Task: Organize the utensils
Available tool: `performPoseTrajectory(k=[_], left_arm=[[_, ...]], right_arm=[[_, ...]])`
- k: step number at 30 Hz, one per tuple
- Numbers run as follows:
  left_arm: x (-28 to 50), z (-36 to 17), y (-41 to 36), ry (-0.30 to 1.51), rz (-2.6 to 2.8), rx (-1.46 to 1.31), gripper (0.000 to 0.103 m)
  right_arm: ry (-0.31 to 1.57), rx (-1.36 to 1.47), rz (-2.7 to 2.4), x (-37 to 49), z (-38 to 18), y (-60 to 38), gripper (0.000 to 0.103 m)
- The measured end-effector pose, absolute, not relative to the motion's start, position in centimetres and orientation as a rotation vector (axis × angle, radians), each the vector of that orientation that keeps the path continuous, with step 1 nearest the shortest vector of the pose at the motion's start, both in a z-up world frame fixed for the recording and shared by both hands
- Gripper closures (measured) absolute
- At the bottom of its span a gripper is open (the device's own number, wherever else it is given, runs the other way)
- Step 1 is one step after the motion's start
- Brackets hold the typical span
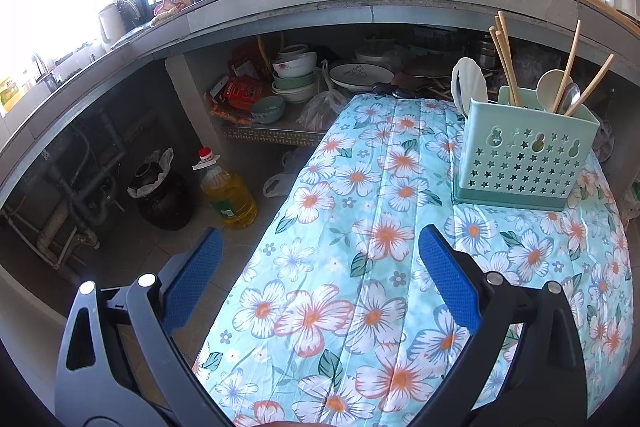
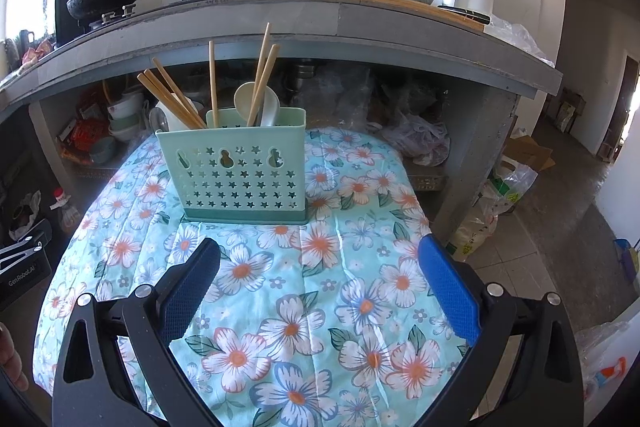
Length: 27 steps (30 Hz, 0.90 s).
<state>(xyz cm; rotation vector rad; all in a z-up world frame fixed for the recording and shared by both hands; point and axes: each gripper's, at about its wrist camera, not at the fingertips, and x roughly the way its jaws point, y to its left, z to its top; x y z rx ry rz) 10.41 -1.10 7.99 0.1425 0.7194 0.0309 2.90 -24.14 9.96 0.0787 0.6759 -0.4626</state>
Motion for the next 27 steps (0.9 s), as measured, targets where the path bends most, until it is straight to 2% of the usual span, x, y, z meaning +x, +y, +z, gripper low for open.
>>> performPoseTrajectory(k=[27], left_arm=[[10.3, 7.93, -0.96, 0.723, 0.031, 0.142, 0.008]], right_arm=[[0.671, 0.077, -0.457, 2.86, 10.14, -23.79, 0.007]])
